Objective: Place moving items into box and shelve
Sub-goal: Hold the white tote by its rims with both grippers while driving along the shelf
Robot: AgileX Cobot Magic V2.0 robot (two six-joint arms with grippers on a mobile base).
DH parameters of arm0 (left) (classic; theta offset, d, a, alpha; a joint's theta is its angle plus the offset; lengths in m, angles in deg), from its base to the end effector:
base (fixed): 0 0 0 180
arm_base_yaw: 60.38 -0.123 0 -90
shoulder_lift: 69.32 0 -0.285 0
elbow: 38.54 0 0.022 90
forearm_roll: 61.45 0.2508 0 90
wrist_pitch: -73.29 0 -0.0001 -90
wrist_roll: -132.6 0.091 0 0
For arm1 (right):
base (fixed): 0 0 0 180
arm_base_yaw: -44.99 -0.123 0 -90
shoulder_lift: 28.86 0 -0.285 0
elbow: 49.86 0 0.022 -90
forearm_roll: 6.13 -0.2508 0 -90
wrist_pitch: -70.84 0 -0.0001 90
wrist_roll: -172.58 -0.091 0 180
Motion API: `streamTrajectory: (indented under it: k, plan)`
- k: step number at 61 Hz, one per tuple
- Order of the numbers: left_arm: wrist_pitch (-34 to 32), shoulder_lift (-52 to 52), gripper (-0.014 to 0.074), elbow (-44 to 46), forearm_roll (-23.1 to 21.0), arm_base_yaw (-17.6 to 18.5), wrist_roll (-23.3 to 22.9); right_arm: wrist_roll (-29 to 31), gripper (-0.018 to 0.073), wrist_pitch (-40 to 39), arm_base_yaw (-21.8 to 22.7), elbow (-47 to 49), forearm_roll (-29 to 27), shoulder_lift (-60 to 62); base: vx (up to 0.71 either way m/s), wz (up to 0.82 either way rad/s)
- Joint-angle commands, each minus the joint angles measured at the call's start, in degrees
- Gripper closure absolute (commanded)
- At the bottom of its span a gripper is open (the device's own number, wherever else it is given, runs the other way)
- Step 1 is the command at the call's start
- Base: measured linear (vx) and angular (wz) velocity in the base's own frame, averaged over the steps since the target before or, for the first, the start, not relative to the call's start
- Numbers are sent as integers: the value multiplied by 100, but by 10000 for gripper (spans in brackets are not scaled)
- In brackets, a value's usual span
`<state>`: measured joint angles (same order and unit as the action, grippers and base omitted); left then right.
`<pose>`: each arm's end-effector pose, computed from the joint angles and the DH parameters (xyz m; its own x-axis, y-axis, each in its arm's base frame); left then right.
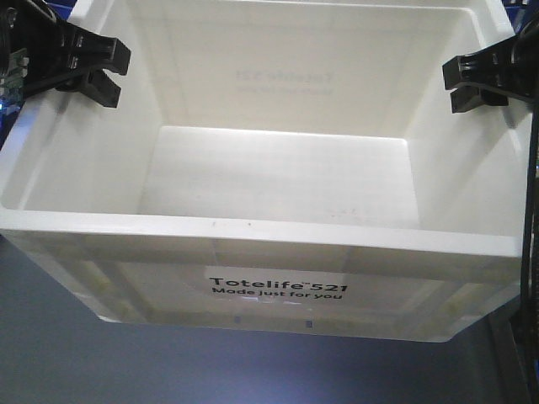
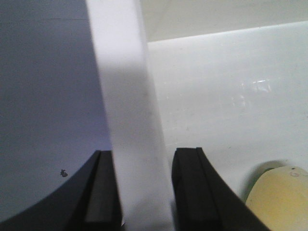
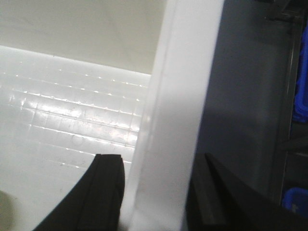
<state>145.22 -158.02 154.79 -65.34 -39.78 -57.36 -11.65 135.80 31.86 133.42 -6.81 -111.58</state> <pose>0.2597 -0.1039 0.4161 -0.8468 0.1118 -0.5201 0.2240 0.9617 -0.1580 0.2523 0.0599 0.3992 -0.8077 -0.1075 -0.5796 -0.1701 0.9839 0.0546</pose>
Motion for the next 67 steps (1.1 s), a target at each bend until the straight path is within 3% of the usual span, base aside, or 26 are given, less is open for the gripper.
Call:
streamTrajectory:
  k: [1, 67]
  plan:
    - [-597, 310, 601, 285, -330, 43, 72, -90, 565, -487, 12, 252, 69, 187, 38, 35]
    - [-597, 310, 601, 285, -336, 43, 72, -90, 565, -481, 12, 252, 69, 187, 26, 53]
